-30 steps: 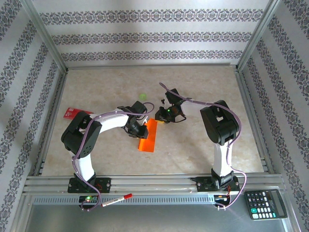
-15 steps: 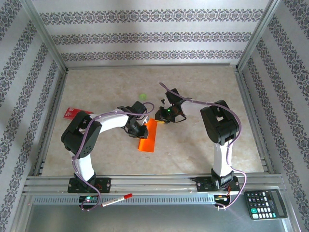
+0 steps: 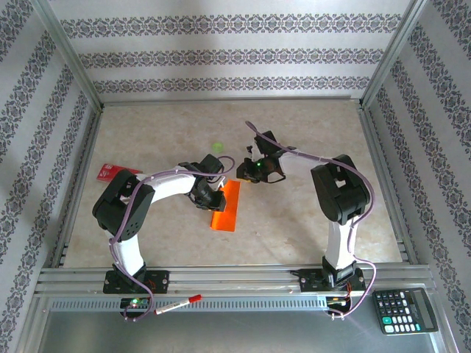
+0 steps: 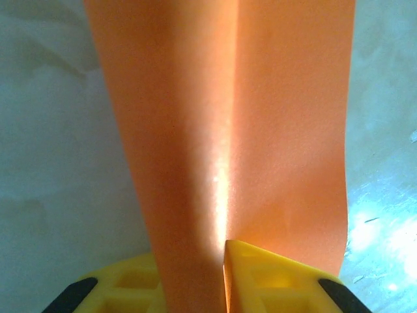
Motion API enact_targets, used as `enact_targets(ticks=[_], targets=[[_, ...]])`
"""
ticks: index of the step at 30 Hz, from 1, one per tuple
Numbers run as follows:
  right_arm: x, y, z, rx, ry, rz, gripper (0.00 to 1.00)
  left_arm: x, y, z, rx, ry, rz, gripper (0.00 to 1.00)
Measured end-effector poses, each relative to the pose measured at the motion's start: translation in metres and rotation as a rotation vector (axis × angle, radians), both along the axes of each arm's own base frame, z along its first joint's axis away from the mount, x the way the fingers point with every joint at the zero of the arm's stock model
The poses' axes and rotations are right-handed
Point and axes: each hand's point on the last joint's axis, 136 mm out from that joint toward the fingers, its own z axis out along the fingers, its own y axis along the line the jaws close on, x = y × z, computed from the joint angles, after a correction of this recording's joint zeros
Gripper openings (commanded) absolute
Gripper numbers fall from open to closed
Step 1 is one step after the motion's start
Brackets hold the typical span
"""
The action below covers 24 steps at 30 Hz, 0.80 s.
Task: Fold a paper plane with a square sheet of paper (pick it up from the middle)
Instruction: Hold the square sheet of paper at the center of the table.
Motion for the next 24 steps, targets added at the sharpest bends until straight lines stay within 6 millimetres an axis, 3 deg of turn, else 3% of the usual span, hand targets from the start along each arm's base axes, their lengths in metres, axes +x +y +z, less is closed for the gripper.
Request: enact_targets(ticks=[5, 11, 18, 24], targets=[[-0.008, -0.005, 0.009, 0.011, -0.013, -0.008, 0.14, 0.0, 0.0, 0.0, 0.0, 0.0, 0.0, 0.22], [-0.035, -0.006, 0.002, 0.032, 0.039, -0.018, 0.05, 0.0, 0.0, 0.0, -0.001, -0.001, 0.0, 0.22], [-0.07, 0.016, -0.01, 0.056, 0.106, 0.021, 0.03, 0.0, 0.0, 0.0, -0.003, -0.005, 0.001, 0.22], [-0.087, 0.027, -0.015, 0.072, 0.135, 0.037, 0.02, 0.0, 0.0, 0.0, -0.005, -0.008, 0.0, 0.21]])
